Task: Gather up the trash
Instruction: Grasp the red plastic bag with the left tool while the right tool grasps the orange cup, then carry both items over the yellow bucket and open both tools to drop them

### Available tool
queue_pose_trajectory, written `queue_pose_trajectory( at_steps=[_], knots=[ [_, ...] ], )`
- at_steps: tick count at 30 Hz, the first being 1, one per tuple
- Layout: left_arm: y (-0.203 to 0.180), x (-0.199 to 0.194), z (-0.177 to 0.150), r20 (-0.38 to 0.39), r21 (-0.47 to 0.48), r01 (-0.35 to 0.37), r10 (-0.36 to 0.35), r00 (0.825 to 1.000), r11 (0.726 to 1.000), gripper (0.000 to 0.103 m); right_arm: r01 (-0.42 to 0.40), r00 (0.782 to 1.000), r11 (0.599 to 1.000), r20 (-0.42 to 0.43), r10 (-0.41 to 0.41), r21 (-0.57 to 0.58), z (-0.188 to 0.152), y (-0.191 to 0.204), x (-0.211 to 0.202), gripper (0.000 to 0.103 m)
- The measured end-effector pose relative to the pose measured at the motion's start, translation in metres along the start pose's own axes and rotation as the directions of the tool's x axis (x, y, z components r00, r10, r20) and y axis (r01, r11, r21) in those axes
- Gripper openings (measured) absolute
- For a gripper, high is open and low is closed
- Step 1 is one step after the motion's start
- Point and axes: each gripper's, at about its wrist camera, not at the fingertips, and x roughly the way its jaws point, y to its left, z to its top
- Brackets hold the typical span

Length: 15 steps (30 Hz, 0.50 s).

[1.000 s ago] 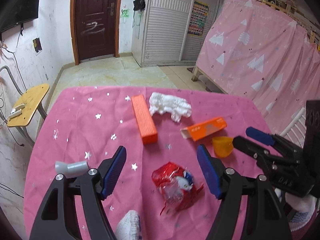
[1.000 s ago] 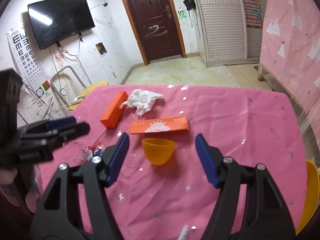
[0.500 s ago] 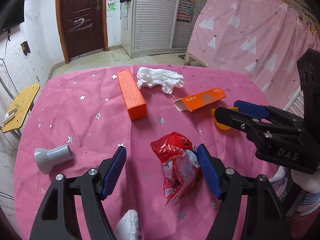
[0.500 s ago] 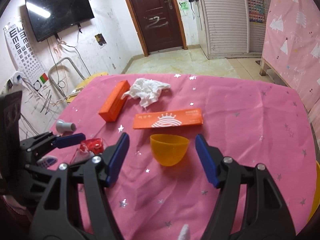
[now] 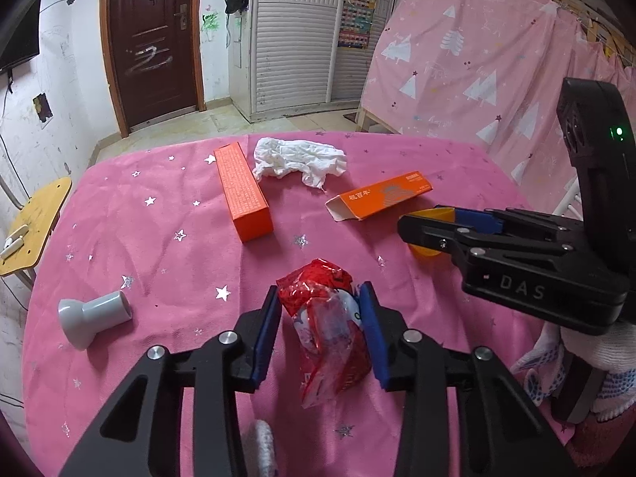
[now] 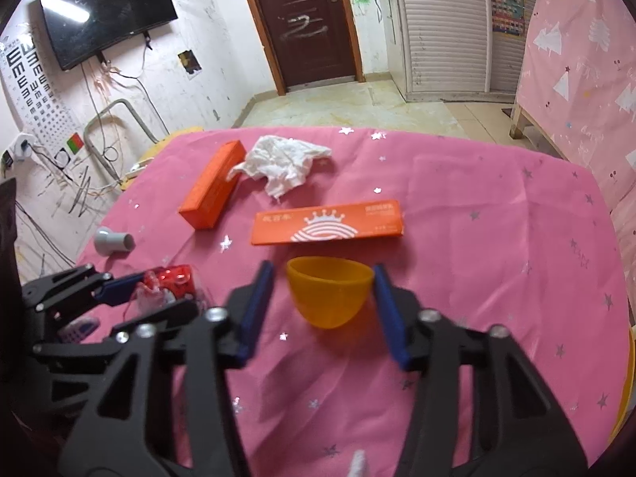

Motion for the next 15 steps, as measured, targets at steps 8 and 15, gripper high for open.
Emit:
queue_pose_trajectory(
  at_steps=[8, 15],
  knots=[
    [-0.001, -0.014, 0.004, 0.031, -0.013, -0.026, 0.026, 0.999, 1.000, 0.030, -0.003, 0.999, 1.000, 0.048, 0.002, 0.008, -0.002, -0.005, -0.011, 0.040],
    [-0.018, -0.036, 0.020, 0.090, 0.002, -0.025, 0.025, 0.996, 1.000, 0.030, -0.008, 0.992, 0.999, 0.124, 0.004, 0.032, -0.001, -0.021, -0.041, 0.040]
  ],
)
